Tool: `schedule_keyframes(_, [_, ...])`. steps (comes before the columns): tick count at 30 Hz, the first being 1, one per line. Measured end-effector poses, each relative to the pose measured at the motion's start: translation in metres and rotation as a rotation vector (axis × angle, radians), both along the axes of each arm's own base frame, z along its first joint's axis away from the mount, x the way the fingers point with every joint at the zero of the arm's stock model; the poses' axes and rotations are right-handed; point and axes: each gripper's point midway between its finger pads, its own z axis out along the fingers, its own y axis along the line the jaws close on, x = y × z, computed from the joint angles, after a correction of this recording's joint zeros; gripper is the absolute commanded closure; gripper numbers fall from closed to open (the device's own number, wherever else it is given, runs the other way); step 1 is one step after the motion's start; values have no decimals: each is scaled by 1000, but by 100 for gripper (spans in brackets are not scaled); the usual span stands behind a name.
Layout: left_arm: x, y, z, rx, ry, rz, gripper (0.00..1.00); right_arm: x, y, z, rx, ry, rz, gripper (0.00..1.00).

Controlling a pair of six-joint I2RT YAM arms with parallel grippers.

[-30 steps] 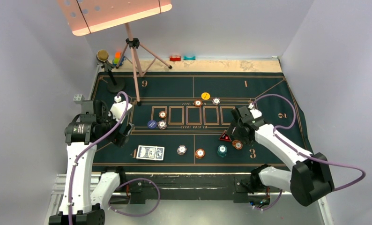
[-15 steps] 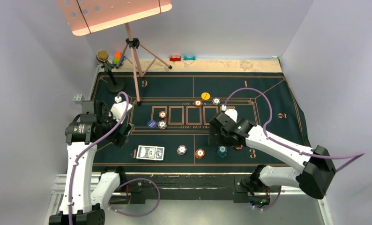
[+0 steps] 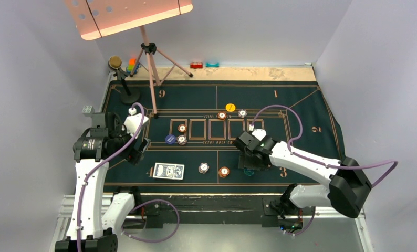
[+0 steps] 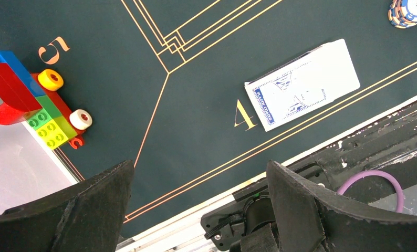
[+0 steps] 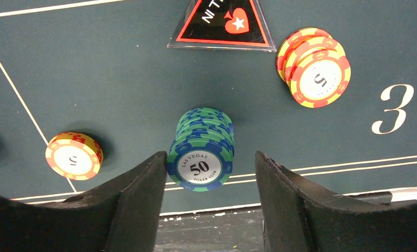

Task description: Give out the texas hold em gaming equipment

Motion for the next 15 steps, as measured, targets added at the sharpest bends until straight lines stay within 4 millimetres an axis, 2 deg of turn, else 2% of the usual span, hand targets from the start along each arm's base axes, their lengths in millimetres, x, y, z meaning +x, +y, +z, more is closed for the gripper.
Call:
schedule_keyframes(8, [0, 1, 0, 4, -3, 2, 0, 2, 3, -9, -4, 8, -10, 42])
schedule_keyframes(15, [-1, 2, 1, 9, -8, 5, 0, 1, 3, -14, -1, 10, -13, 59])
